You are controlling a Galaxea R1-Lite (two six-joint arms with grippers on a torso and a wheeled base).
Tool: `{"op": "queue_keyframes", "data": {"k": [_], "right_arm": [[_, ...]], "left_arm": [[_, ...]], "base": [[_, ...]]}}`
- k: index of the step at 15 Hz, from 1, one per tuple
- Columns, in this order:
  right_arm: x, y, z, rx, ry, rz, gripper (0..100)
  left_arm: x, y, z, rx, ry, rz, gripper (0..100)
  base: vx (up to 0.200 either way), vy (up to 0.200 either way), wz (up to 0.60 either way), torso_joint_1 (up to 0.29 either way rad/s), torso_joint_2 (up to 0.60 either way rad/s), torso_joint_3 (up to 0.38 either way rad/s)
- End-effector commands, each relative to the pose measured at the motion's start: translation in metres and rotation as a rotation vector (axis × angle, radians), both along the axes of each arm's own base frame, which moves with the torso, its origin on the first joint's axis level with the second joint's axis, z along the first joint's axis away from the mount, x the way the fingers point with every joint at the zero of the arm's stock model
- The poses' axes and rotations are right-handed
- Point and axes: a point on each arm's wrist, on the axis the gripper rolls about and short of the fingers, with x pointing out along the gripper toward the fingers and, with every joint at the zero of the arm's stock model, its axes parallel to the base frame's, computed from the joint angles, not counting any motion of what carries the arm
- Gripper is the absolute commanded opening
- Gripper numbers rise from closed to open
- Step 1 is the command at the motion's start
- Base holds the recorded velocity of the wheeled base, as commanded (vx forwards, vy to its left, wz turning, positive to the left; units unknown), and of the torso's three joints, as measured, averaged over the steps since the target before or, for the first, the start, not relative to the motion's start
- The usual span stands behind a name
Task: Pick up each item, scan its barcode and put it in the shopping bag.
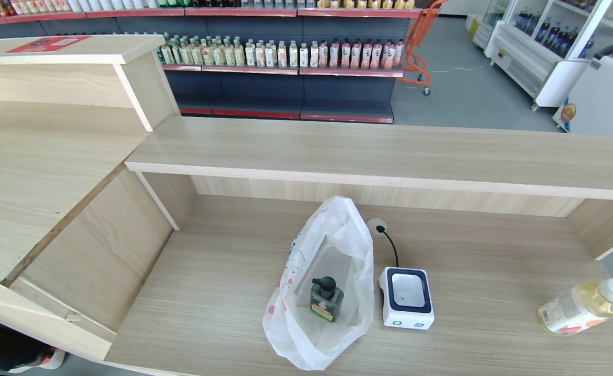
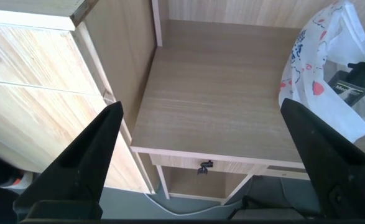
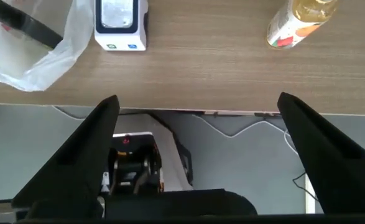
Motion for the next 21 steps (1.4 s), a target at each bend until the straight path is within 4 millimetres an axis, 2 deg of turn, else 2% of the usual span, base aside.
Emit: {"op": "queue_keyframes", "data": {"k": [1, 5, 8, 11, 16, 21], "right_arm": [[0.001, 0.000, 0.001, 0.000, 0.010, -0.025, 100], [0.005, -0.001, 0.002, 0.006, 0.028, -0.024, 100], [0.006, -0.001, -0.001, 0.014, 0.043, -0.018, 100], [0.010, -0.002, -0.006, 0.030, 0.077, -0.033, 100], [0.038, -0.010, 0.000, 0.063, 0.109, -0.053, 100], [0.050, -0.012, -0.002, 0.093, 0.133, -0.054, 100]], "left_arm": [[0.000, 0.000, 0.000, 0.000, -0.001, 0.000, 100], [0.000, 0.000, 0.000, 0.000, -0.001, 0.000, 100], [0.000, 0.000, 0.000, 0.001, -0.001, 0.000, 100], [0.000, 0.000, 0.000, 0.004, 0.001, 0.000, 100], [0.000, 0.000, 0.000, 0.006, -0.001, 0.000, 100], [0.000, 0.000, 0.000, 0.004, 0.001, 0.000, 100]], "base": [[-0.200, 0.000, 0.00, 0.012, 0.01, 0.007], [-0.200, 0.000, 0.00, 0.001, 0.00, 0.002], [0.000, 0.000, 0.00, 0.000, 0.00, 0.000], [0.000, -0.200, 0.00, -0.005, -0.01, 0.001], [0.000, -0.200, 0.00, 0.011, 0.01, 0.000], [0.000, -0.200, 0.00, 0.002, 0.00, 0.000]]}}
